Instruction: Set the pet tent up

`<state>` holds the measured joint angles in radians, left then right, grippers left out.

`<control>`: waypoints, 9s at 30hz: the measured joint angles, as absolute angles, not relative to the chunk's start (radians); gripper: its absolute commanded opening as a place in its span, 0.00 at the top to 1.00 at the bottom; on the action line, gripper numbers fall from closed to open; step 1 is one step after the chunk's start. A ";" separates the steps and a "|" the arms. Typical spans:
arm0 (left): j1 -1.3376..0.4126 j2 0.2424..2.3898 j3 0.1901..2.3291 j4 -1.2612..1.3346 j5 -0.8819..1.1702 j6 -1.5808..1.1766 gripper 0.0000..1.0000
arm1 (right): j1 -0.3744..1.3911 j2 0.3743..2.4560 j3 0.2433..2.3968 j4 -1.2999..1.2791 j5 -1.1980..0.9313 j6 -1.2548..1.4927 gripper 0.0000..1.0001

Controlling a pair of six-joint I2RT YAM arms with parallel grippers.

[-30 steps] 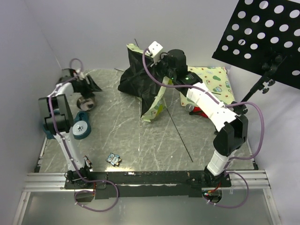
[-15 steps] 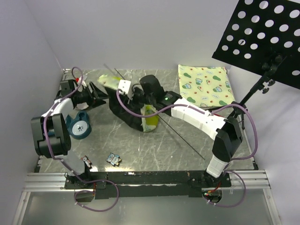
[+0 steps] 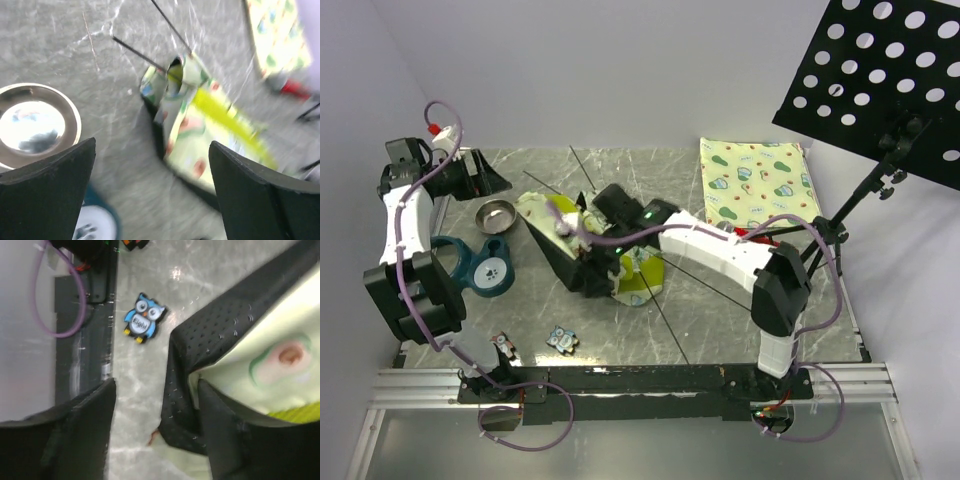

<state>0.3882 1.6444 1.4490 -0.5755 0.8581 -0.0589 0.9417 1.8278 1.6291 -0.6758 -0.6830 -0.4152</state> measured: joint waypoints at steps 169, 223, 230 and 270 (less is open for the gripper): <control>-0.029 1.432 1.266 -0.725 0.700 0.694 0.99 | 0.350 1.853 1.774 -0.855 -0.669 -0.234 0.07; -0.049 1.338 1.165 -0.696 0.815 0.744 0.85 | 0.714 2.069 1.828 -0.144 -1.049 -0.530 1.00; 0.004 1.301 1.163 -0.630 0.846 0.630 0.00 | 0.712 2.069 1.828 -0.159 -1.058 -0.521 1.00; 0.036 1.577 0.594 1.050 1.058 -0.342 0.02 | 0.648 1.982 1.963 -0.201 -1.113 -0.321 1.00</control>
<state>0.0360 1.5768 0.5938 1.0504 1.0580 -0.3420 0.6479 1.9820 1.9629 -0.2008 -1.1126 -0.3214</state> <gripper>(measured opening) 0.995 0.025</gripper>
